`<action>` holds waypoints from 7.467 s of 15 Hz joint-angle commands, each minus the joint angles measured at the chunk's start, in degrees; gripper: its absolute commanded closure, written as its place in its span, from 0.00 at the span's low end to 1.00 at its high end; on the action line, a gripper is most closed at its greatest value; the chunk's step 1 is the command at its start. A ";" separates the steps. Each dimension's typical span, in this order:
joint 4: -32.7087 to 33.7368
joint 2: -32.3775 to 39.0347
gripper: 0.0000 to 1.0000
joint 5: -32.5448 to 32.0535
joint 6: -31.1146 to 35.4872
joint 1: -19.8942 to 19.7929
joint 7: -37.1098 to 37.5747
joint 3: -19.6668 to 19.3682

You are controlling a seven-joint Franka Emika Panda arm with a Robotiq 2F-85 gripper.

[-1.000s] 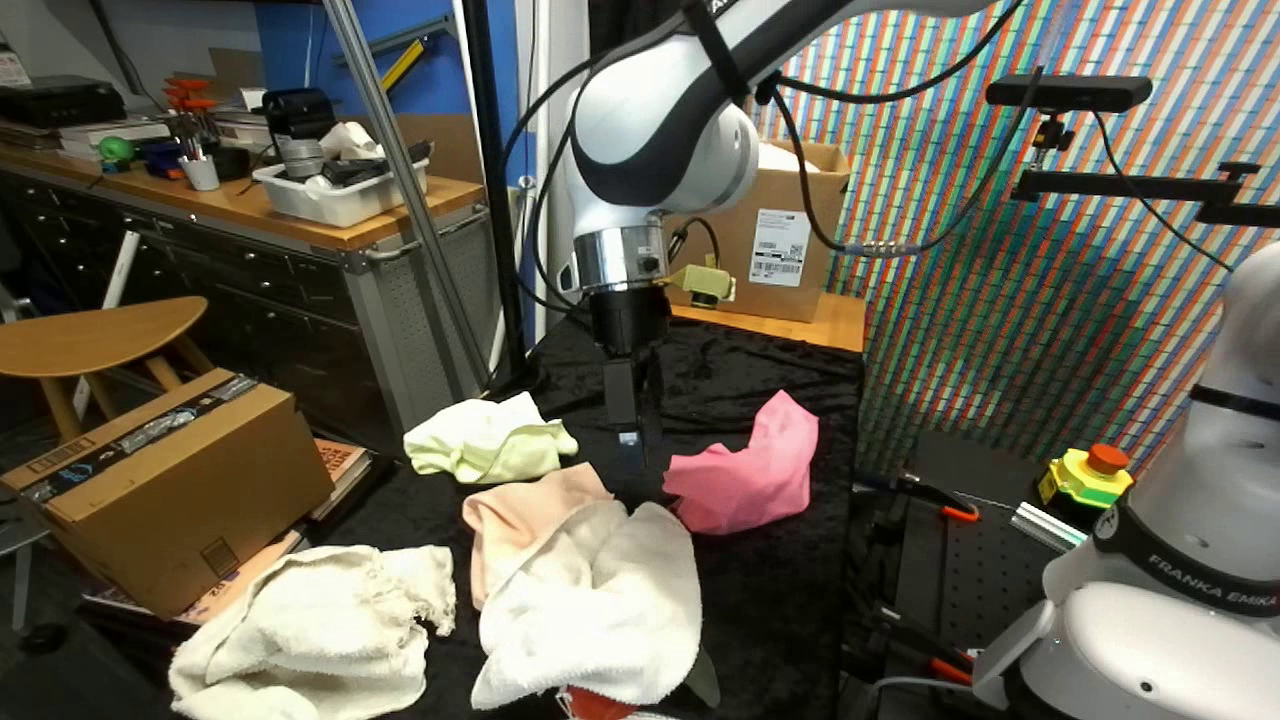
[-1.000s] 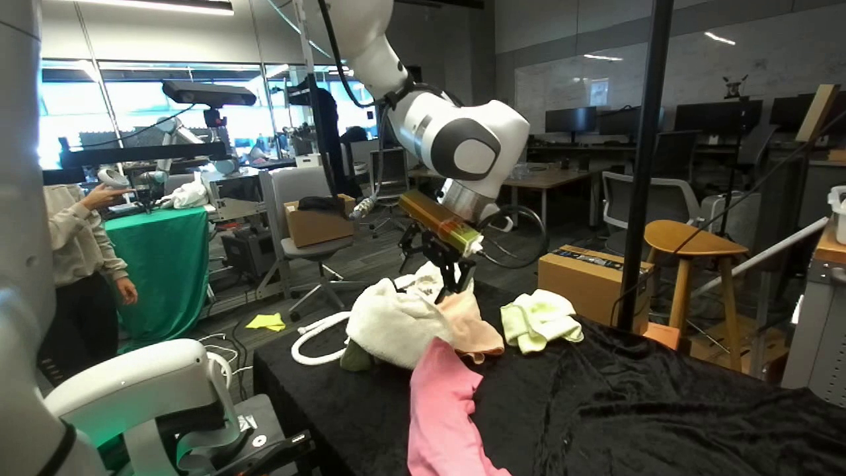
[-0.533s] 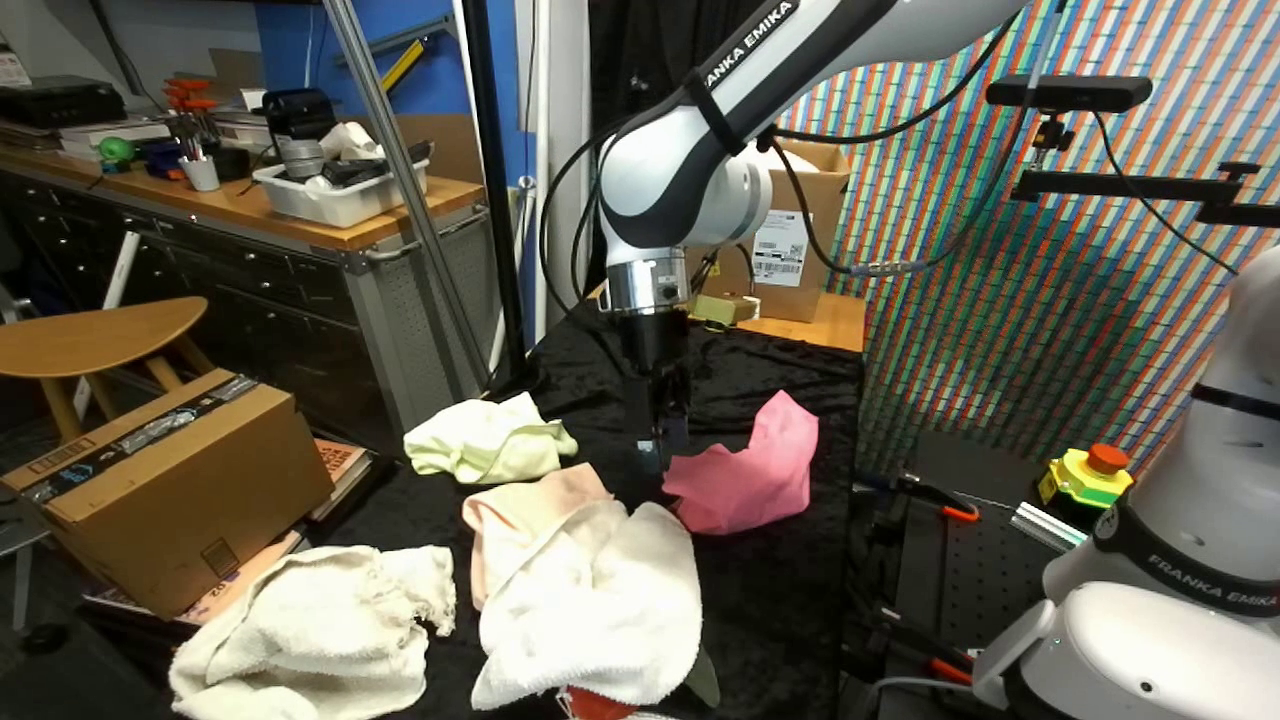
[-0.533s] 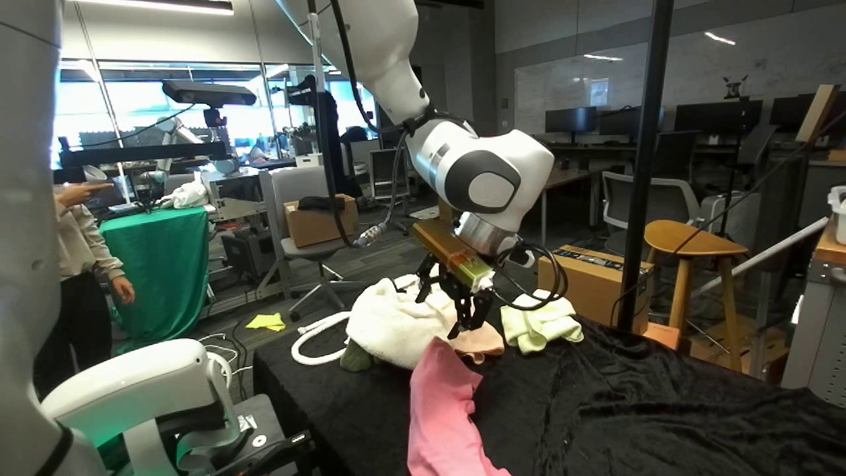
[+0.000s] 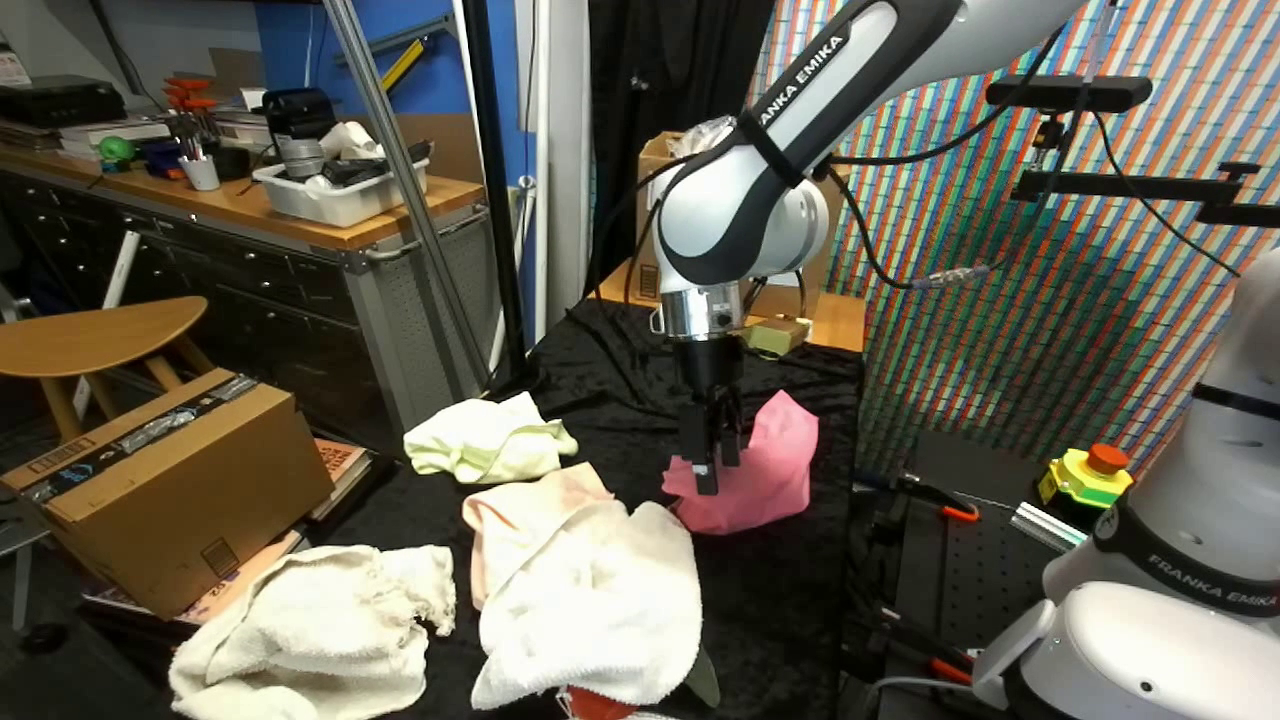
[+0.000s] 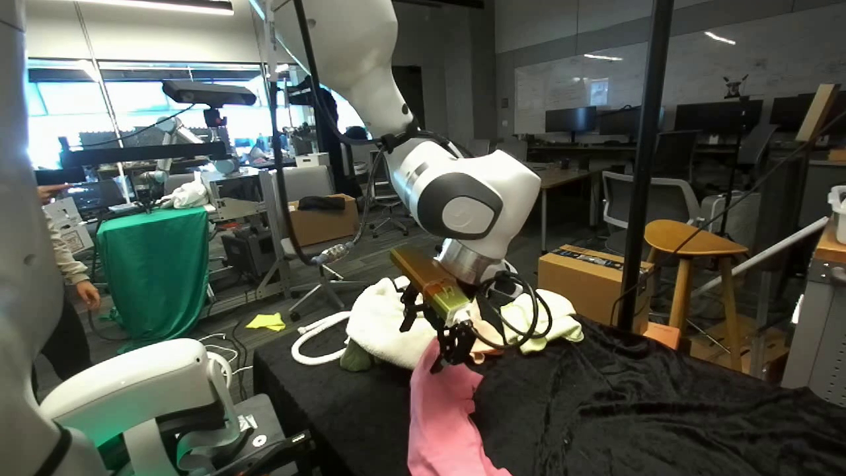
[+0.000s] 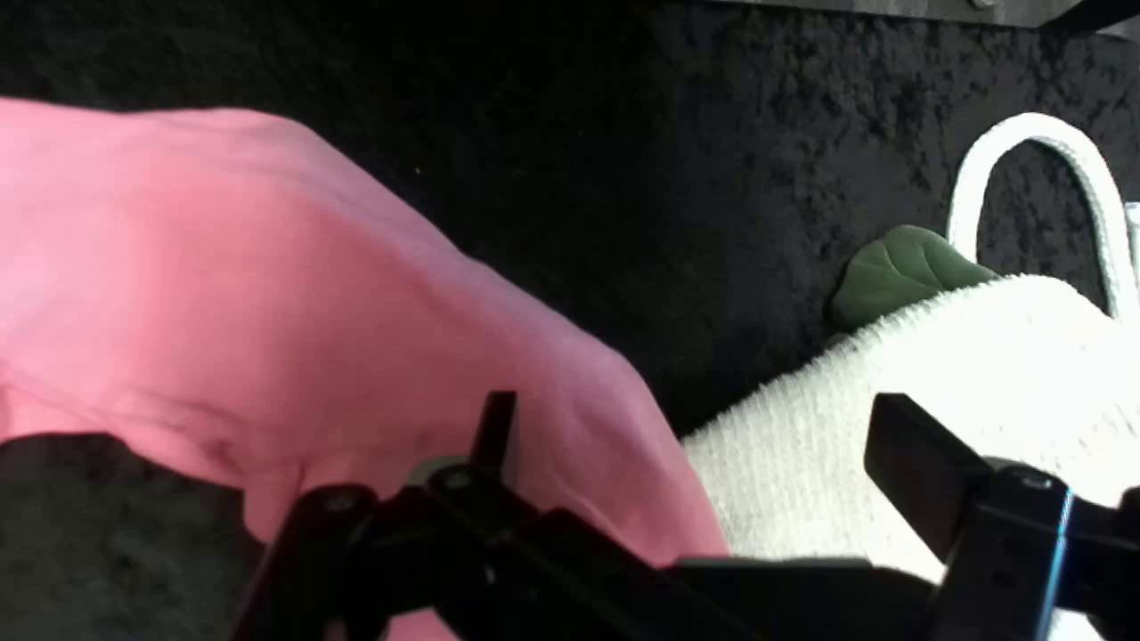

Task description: Move all the clothes, the orange object and put together on the left side of the table

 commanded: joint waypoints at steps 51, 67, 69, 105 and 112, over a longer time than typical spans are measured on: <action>-22.58 1.59 0.00 7.25 61.23 2.39 -6.96 7.45; -22.00 -1.68 0.91 3.00 48.52 4.44 -7.42 0.72; -21.51 -3.44 0.87 -1.14 43.58 5.94 -6.10 -2.10; 6.12 -21.18 0.88 -14.06 -3.40 9.48 9.24 4.40; 6.92 -23.89 0.88 -7.19 -8.08 10.27 3.80 3.17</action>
